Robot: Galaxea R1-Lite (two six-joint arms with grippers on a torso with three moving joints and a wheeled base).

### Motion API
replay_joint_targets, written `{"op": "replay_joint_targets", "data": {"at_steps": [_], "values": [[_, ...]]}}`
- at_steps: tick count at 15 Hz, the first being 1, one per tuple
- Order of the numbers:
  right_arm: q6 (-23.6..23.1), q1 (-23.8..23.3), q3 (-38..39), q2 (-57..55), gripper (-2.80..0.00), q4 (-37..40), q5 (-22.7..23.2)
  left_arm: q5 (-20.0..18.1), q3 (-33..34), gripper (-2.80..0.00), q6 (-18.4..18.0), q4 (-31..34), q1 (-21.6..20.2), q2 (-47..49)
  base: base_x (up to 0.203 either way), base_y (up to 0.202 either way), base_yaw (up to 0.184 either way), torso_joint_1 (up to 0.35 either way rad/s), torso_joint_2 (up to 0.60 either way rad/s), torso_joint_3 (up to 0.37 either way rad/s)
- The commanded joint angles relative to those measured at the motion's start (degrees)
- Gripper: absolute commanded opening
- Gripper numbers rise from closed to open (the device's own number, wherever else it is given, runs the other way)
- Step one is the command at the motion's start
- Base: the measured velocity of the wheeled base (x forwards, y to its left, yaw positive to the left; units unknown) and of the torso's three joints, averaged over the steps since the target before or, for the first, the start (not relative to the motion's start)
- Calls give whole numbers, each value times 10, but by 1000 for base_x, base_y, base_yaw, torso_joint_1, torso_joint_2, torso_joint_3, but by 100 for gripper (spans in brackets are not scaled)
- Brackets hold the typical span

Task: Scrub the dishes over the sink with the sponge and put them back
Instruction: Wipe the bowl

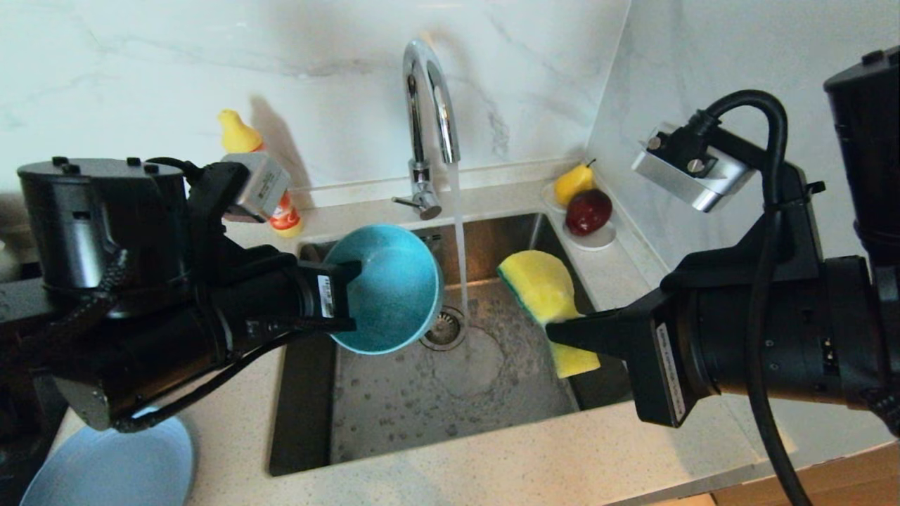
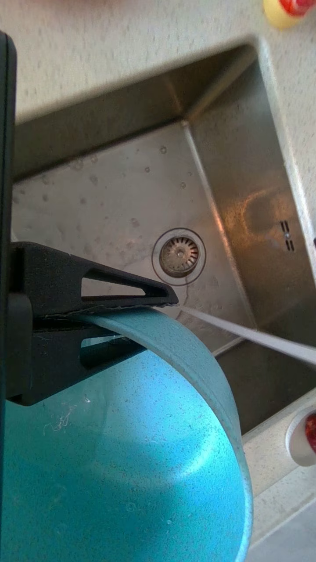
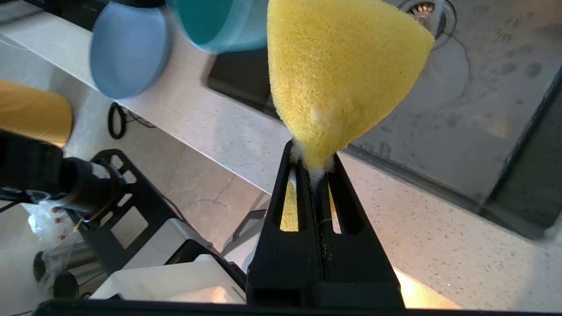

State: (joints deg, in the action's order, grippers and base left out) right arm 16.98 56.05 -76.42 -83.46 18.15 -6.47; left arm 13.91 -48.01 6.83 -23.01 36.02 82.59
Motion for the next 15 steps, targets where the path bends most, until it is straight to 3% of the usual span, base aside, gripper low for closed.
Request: {"op": "replay_joint_targets", "data": {"at_steps": [1,6,11,15], "values": [[2,16,-5,1,-280,6,1,40,14,-280,0,-36,31,35,0,0,0,0,0,0],[8,31,-34,-17,-280,43,25,121,11,-280,-9,-101,80,72,0,0,0,0,0,0],[93,29,-125,-71,-280,110,94,196,14,-280,-57,-230,113,119,0,0,0,0,0,0],[162,12,-173,-104,-280,149,148,207,21,-280,-82,-289,126,135,0,0,0,0,0,0]]}}
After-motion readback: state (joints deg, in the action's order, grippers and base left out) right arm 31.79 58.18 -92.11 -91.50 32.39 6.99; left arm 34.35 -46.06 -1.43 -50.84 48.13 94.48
